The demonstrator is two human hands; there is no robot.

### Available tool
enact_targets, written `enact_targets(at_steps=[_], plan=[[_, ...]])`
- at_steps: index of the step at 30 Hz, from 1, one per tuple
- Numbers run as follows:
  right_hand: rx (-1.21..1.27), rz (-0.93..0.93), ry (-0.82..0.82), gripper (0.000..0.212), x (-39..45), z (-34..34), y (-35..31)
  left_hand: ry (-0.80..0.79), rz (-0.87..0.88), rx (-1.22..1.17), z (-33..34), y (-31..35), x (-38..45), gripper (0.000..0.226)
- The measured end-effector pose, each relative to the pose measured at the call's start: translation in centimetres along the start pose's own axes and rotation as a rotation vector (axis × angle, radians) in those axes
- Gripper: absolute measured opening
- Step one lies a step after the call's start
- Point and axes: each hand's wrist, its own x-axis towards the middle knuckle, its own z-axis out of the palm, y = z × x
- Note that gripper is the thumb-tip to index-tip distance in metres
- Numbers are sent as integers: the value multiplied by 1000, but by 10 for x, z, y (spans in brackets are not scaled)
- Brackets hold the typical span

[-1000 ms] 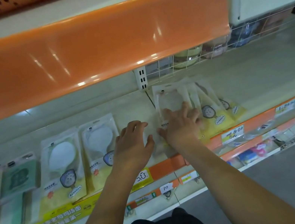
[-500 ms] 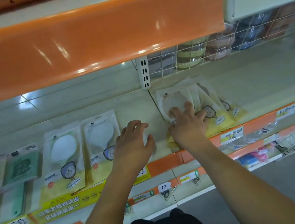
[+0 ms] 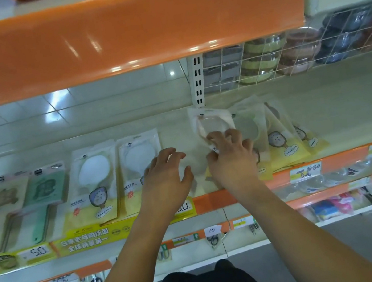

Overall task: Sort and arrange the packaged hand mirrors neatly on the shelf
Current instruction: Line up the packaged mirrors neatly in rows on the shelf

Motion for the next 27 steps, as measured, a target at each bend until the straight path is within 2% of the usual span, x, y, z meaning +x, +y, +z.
enact_targets(at_steps=[3,12,16,27], plan=[[0,-45,0,40,-4,11,-16,28,-51,-2,-7,-12,-7,37],[-29,-128,-156,40,-14,31,-72,116,-165,-16,-35,-63,-31,41],[-38,-137,-145,41,-20,42,-94,127,-177,32,-42,-86,-37,39],[-106,-54,-104,40,-51,80,-154,65,-154,-73,-59,-159,-49,36]])
